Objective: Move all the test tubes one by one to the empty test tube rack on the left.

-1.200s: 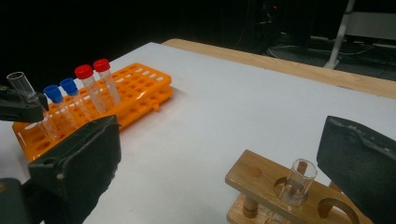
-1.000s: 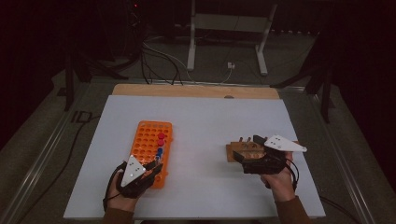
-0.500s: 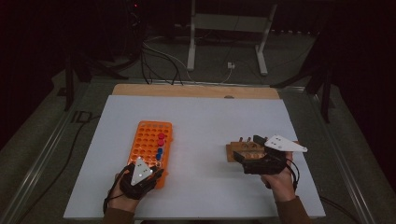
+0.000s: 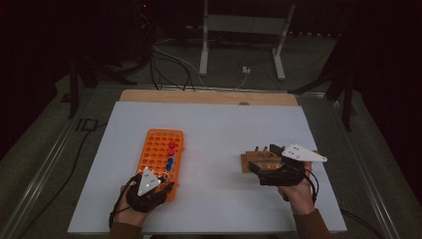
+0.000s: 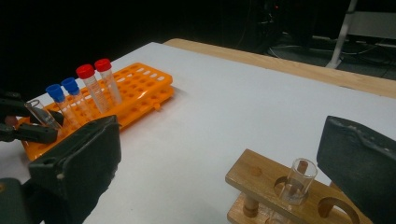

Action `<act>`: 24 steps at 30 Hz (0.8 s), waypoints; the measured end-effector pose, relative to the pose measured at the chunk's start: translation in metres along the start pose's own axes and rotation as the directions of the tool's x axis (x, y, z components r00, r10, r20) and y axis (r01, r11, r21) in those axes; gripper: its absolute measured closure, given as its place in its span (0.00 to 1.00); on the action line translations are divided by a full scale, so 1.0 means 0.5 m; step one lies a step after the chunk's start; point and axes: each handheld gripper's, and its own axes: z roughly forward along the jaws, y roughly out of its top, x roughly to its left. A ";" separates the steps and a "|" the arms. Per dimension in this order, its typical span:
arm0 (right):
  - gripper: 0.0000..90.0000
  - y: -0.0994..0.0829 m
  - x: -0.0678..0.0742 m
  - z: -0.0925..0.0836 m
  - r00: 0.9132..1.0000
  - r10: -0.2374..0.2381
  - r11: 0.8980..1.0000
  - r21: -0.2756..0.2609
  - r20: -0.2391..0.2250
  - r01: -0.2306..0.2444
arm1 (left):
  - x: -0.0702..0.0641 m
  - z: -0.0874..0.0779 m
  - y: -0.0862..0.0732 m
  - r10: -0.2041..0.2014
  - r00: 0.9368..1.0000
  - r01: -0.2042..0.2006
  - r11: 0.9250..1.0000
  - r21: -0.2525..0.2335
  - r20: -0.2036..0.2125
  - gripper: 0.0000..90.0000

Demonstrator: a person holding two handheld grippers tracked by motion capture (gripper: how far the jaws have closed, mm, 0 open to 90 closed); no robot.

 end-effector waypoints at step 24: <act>0.00 -0.004 -0.028 -0.002 0.997 0.006 1.000 0.003 0.075 -0.006 | 0.025 -0.042 0.063 -0.114 0.992 0.121 0.971 -0.207 0.046 0.20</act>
